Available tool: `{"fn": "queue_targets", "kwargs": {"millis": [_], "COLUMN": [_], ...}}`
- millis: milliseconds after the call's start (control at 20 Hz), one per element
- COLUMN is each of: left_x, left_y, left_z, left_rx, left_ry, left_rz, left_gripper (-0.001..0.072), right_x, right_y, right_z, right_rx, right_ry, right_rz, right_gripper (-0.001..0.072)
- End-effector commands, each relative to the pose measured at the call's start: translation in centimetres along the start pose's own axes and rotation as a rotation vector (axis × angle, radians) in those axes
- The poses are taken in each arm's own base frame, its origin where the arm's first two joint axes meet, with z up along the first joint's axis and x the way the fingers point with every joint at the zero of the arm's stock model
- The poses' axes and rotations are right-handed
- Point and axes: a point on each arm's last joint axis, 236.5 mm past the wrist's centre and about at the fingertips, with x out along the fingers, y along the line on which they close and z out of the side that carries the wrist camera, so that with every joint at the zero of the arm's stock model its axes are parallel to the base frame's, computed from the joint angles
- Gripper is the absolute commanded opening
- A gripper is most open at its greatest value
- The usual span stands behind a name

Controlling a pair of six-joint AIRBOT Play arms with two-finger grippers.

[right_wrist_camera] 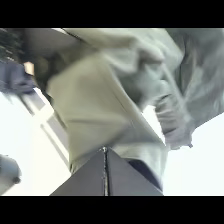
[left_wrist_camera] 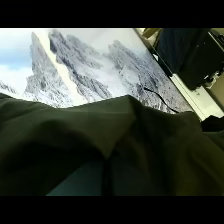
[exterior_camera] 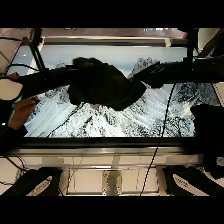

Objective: Fold the clothes and pants, and hang the long-sleeved shirts on hangers.

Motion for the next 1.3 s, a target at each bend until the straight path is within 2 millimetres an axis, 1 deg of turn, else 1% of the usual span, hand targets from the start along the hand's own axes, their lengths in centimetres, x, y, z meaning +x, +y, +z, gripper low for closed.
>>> {"fn": "queue_targets", "kwargs": {"millis": [0,50,100,200,300,350,450,500,550,600,650,700,750,800,850,900,950,1000,1050,1100,1150,1200,1250], "left_x": [-1.7,-1.0,0.0,2.3,4.5,5.5,8.0,9.0,9.9,10.8,11.6,12.2,12.5,12.4,12.0,11.2,10.0,8.8,7.6,6.7,5.9,5.1,4.3], "left_y": [0.6,1.7,2.8,4.2,6.1,6.8,7.7,7.8,7.6,7.5,7.8,8.3,9.0,10.0,11.1,12.2,13.4,14.4,15.3,15.7,15.8,15.5,14.8], "left_z": [-0.5,-1.7,-3.5,-8.5,-14.4,-16.9,-21.8,-24.3,-26.4,-27.6,-27.8,-27.1,-25.8,-23.8,-21.2,-18.8,-16.4,-14.6,-13.1,-12.3,-12.3,-12.9,-13.9], "left_rx": [0.078,0.083,0.088,0.068,0.056,0.045,0.009,-0.012,-0.046,-0.077,-0.099,-0.116,-0.123,-0.127,-0.131,-0.135,-0.142,-0.151,-0.172,-0.184,-0.193,-0.204,-0.217], "left_ry": [0.047,0.095,0.171,0.358,0.57,0.65,0.778,0.84,0.884,0.895,0.88,0.84,0.798,0.754,0.696,0.639,0.58,0.536,0.497,0.48,0.491,0.527,0.58], "left_rz": [0.067,0.093,0.108,0.1,0.103,0.103,0.088,0.076,0.058,0.048,0.049,0.061,0.074,0.089,0.11,0.133,0.162,0.187,0.214,0.228,0.228,0.217,0.197], "left_gripper": [0.0022,0.0022,0.0023,0.0023,0.0023,0.0023,0.0024,0.0025,0.0026,0.0076,0.027,0.0473,0.0552,0.0552,0.0552,0.0552,0.0552,0.0552,0.0552,0.0552,0.0552,0.0552,0.0552], "right_x": [0.2,1.1,2.1,4.5,7.1,8.3,10.3,10.9,11.3,11.3,11.0,10.2,9.1,7.6,5.8,3.8,2.1,0.6,-0.2,-0.2,0.2,0.6,0.6], "right_y": [3.7,3.2,2.1,-1.2,-4.8,-6.7,-10.4,-12.2,-14.1,-15.8,-17.8,-19.7,-21.4,-23.3,-25.3,-27.2,-28.8,-30.0,-30.6,-30.6,-30.3,-30.1,-30.2], "right_z": [1.5,1.1,0.6,-1.5,-5.0,-7.1,-11.5,-13.5,-15.3,-16.5,-17.2,-17.5,-17.5,-17.4,-17.4,-17.5,-17.7,-17.9,-17.9,-17.6,-17.2,-16.7,-16.6], "right_rx": [-0.051,-0.052,-0.04,0.011,0.057,0.078,0.109,0.13,0.141,0.154,0.174,0.194,0.214,0.249,0.315,0.392,0.455,0.512,0.555,0.589,0.597,0.589,0.578], "right_ry": [-0.032,-0.01,0.014,0.112,0.24,0.313,0.447,0.505,0.562,0.598,0.615,0.617,0.607,0.59,0.562,0.53,0.501,0.472,0.447,0.416,0.395,0.379,0.374], "right_rz": [0.066,0.05,0.02,-0.046,-0.098,-0.122,-0.19,-0.228,-0.275,-0.318,-0.364,-0.406,-0.444,-0.488,-0.533,-0.579,-0.616,-0.643,-0.646,-0.622,-0.592,-0.572,-0.573], "right_gripper": [0.0004,0.0004,0.0004,0.0004,0.0004,0.0004,0.0004,0.0004,0.0003,0.0004,0.0004,0.0003,0.0003,0.0003,0.0003,0.0003,0.0003,0.0003,0.0004,0.0004,0.0021,0.0139,0.0307]}}
